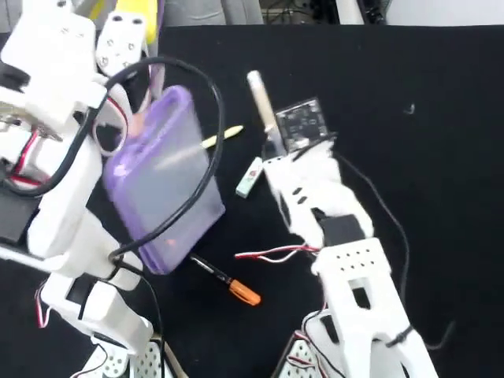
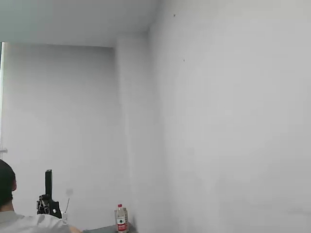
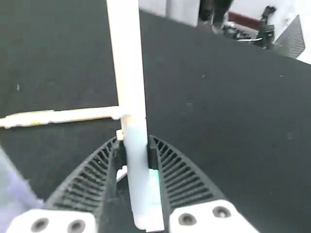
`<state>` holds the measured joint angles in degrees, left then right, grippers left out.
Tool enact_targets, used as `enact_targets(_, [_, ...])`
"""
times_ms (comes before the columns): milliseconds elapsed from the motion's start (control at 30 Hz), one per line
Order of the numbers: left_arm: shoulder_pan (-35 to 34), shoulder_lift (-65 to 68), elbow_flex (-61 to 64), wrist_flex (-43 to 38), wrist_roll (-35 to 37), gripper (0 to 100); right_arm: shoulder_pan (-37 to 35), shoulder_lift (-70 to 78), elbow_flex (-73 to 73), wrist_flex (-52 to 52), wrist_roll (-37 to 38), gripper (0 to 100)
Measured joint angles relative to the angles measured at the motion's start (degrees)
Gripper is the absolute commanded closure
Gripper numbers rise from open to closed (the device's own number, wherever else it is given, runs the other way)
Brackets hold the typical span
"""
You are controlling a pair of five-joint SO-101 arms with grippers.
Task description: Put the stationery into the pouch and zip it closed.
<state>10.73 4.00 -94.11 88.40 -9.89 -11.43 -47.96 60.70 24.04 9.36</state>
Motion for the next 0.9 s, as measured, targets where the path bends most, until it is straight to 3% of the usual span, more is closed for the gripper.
enact_targets(233, [0.44, -5.54, 0.0, 5.71, 0.0, 97, 1.67, -8.0, 0.09, -0.53, -2.55, 98.8])
enact_targets(400, [0.62, -7.38, 0.0, 6.42, 0.0, 97, 0.97, -18.9, 0.09, -3.96, -8.35, 98.8])
enact_targets(700, [0.79, -7.74, 0.0, 6.42, 0.09, 97, -12.75, -32.09, 0.09, -12.57, -11.25, 98.8])
enact_targets(900, [6.07, -7.74, 0.0, 5.1, 6.33, 97, -17.93, -32.26, 3.78, -23.38, -11.25, 98.8])
